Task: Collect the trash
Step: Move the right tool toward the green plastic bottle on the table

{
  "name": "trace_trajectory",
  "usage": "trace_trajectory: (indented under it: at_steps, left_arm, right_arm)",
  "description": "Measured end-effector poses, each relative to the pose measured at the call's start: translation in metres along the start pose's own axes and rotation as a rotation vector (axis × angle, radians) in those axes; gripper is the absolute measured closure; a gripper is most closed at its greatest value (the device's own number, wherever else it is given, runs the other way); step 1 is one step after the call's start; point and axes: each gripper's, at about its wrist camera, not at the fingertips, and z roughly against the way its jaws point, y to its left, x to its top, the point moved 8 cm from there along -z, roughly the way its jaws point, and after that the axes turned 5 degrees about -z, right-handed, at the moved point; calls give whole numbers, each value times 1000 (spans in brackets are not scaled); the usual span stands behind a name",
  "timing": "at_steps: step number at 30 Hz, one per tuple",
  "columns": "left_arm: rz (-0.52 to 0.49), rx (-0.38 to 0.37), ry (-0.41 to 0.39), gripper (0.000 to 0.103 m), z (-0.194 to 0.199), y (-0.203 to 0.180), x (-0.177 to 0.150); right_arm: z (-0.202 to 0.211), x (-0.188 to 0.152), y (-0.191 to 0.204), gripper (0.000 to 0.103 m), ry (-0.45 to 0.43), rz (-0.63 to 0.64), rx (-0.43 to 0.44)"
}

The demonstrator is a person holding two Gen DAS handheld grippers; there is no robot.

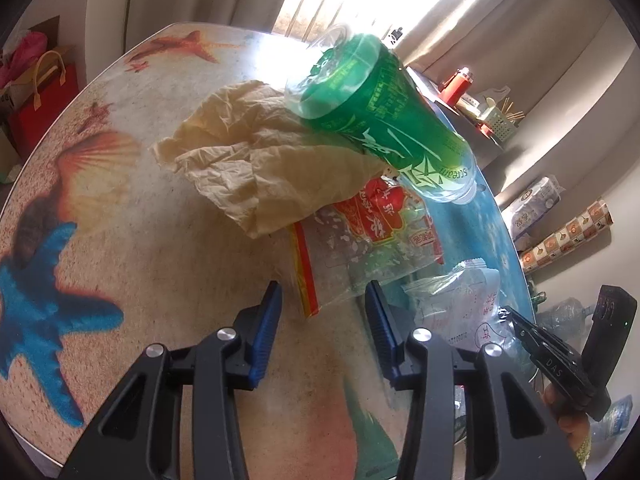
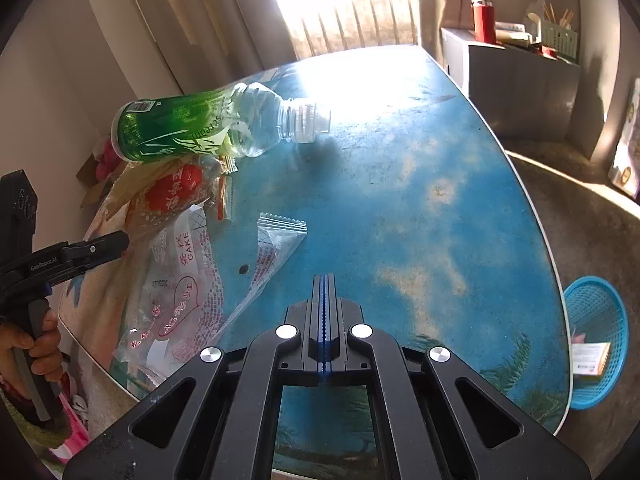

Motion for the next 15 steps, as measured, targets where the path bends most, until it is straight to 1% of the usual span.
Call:
trace_trajectory:
  at_steps: [2, 4, 5, 7, 10, 15]
  left_arm:
    - [17, 4, -1, 72, 0, 3, 1]
    - [26, 8, 7, 85, -2, 4, 1]
    - [32, 7, 9, 88, -2, 6, 1]
    - [34, 4, 6, 98, 0, 6, 0]
    - [5, 9, -1, 102, 4, 2, -2]
    - [-86, 21, -3, 103, 15, -17, -12]
  right_arm:
    - [0, 0, 0, 103, -4, -4, 5]
    - [2, -3, 0, 103, -8, -5, 9]
    - [1, -3, 1, 103, -8, -4, 10]
    - [3, -4, 1, 103, -11, -1, 11]
    - [4, -6, 1, 103, -13, 4, 12]
    - [5, -7, 0, 103, -13, 7, 14]
